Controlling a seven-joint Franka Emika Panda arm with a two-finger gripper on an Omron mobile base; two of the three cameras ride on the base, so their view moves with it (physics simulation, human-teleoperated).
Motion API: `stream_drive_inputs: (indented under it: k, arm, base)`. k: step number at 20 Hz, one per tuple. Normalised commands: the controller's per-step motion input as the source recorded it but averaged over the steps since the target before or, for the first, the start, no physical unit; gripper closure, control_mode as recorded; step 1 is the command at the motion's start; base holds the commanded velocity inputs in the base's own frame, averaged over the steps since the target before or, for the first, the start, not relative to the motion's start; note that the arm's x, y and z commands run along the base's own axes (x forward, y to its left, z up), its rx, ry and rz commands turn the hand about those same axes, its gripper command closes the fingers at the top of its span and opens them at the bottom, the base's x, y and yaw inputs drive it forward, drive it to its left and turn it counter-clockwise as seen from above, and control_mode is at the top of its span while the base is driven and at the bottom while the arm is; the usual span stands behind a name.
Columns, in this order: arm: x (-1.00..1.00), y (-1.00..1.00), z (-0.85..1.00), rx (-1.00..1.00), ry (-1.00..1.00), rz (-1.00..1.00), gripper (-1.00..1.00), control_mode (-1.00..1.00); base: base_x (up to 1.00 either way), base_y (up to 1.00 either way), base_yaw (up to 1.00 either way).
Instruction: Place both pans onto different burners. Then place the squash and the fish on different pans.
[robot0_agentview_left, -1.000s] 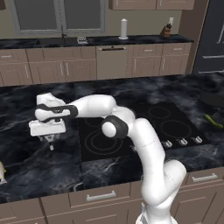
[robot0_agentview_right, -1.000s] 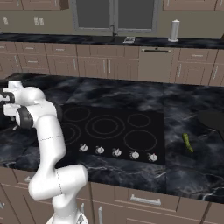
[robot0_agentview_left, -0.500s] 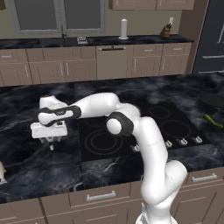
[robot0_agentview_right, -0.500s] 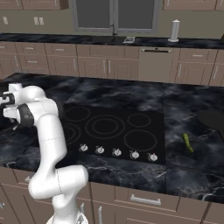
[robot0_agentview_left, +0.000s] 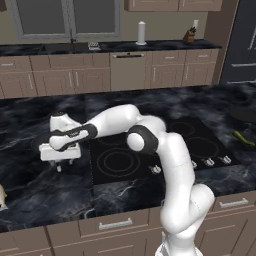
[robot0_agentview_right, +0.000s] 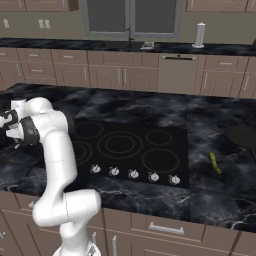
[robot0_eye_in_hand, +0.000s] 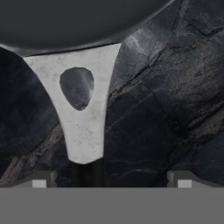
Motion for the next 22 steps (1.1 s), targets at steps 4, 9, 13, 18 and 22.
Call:
stream_drive_inputs:
  k: [4, 9, 13, 18, 22]
  arm:
    - [0.00, 0.00, -0.02, 0.00, 0.00, 0.00, -1.00, -1.00]
    - [0.00, 0.00, 0.00, 0.00, 0.00, 0.00, -1.00, -1.00]
    - [0.00, 0.01, 0.00, 0.00, 0.00, 0.00, -1.00, -1.00]
    - [0.04, 0.04, 0.00, 0.00, 0.00, 0.00, -1.00, -1.00]
    - [0.11, 0.11, -0.01, 0.00, 0.00, 0.00, -1.00, -1.00]
  base:
    - [0.00, 0.00, 0.00]
    - [0.00, 0.00, 0.00]
    - [0.00, 0.00, 0.00]
    - [0.00, 0.00, 0.00]
    - [0.00, 0.00, 0.00]
